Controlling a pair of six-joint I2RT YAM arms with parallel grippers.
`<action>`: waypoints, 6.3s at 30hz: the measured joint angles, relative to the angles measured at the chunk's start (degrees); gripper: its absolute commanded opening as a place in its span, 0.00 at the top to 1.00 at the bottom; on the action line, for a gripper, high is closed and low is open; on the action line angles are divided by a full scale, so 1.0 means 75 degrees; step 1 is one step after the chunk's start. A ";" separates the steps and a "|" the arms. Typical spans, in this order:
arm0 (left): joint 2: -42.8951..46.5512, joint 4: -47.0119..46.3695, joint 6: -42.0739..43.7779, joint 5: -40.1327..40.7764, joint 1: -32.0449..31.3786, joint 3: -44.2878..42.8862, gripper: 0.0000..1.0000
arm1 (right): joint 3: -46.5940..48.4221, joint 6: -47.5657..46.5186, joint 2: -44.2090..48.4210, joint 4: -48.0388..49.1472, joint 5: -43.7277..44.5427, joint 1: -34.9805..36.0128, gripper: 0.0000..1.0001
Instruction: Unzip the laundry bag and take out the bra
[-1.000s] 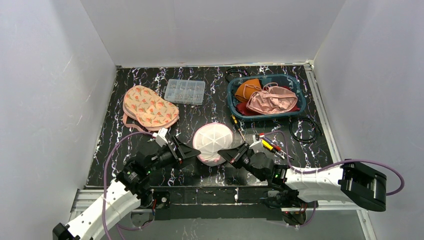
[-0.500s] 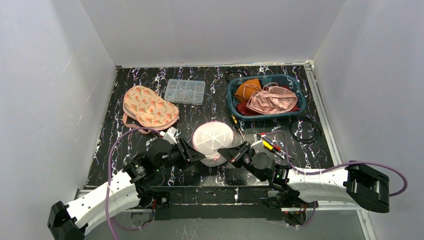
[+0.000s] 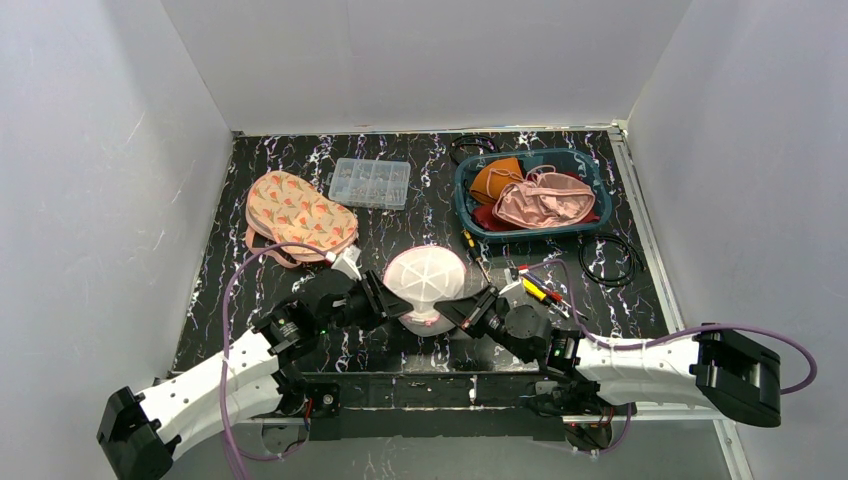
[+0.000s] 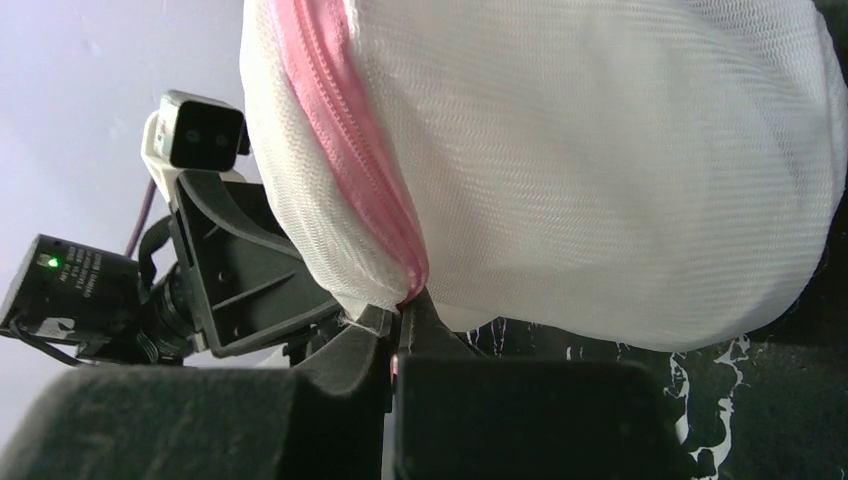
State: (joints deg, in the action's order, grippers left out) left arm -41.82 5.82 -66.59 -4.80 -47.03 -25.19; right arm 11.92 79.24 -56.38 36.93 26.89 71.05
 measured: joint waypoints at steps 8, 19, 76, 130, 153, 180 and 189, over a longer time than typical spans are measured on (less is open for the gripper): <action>0.0064 0.0015 0.0224 0.0128 -0.0017 -0.0157 1.00 | 0.0373 -0.0801 0.0172 -0.0982 -0.0574 0.0000 0.25; 0.0204 0.2474 0.0452 0.1151 -0.0017 -0.1990 1.00 | 0.2384 -0.3605 0.2113 -0.5094 -0.0280 0.0032 0.07; -0.0280 0.3162 -0.0697 -0.0006 0.0041 -0.4313 1.00 | 0.1731 -0.3955 0.0877 0.0105 -0.2133 0.0032 0.57; -0.2034 0.0927 0.2127 -0.1973 0.0519 -0.2361 0.95 | 0.1716 -0.5689 0.2288 -0.5141 -0.0886 0.0038 0.99; -0.1670 0.0079 0.2506 -0.1906 0.1008 -0.0749 0.19 | 0.0589 -0.4599 0.0635 -0.3107 0.0070 0.0825 0.99; -0.0609 -0.1116 -0.0592 -0.0347 0.0044 0.0443 0.59 | 0.1574 -0.4558 -0.1419 -0.1233 0.0195 0.1288 0.99; -0.0982 -0.1119 -0.0530 0.0044 0.0044 0.0434 0.82 | 0.1574 -0.4558 -0.1311 -0.1276 0.0230 0.1419 0.99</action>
State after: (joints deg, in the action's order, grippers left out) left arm -49.19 -2.57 -70.57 -4.47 -46.70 -21.93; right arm 23.73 45.06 -66.22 27.35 28.62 81.69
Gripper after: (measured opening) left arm 0.247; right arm 0.032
